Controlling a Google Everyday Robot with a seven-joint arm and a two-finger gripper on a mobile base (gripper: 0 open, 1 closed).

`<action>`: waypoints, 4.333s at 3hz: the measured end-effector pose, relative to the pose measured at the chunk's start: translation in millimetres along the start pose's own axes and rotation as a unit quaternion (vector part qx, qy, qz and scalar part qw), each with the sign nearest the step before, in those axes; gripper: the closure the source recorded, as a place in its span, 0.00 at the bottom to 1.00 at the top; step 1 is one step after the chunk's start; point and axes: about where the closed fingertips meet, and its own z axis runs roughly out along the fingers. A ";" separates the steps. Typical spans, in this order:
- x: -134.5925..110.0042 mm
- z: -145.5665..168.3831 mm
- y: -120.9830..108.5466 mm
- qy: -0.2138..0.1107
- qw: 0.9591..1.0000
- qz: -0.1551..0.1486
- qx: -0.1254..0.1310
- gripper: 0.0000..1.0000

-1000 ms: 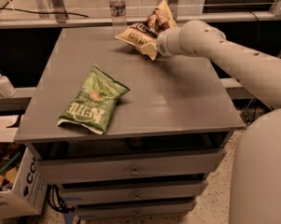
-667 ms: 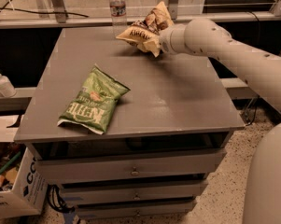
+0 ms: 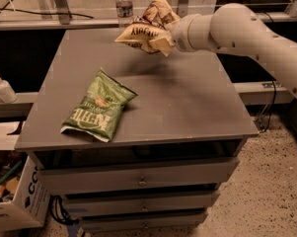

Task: Move brown chip bag near green jalapeno chip bag

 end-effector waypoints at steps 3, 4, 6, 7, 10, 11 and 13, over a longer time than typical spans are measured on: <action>1.3 -62.2 84.9 -0.027 0.989 -0.059 -0.131 1.00; 15.4 -80.3 97.9 -0.017 0.984 -0.074 -0.163 1.00; 62.4 -87.9 132.8 0.034 0.969 -0.071 -0.233 0.56; 64.4 -84.8 137.5 0.036 0.967 -0.070 -0.241 0.00; 44.0 -121.0 116.9 0.026 0.969 -0.103 -0.224 0.00; 37.6 -155.0 90.7 0.035 0.971 -0.125 -0.203 0.00; 35.9 -187.7 60.3 0.041 0.977 -0.126 -0.168 0.00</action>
Offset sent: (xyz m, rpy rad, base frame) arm -0.1263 0.0249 -0.0084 -0.0346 0.0297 0.3510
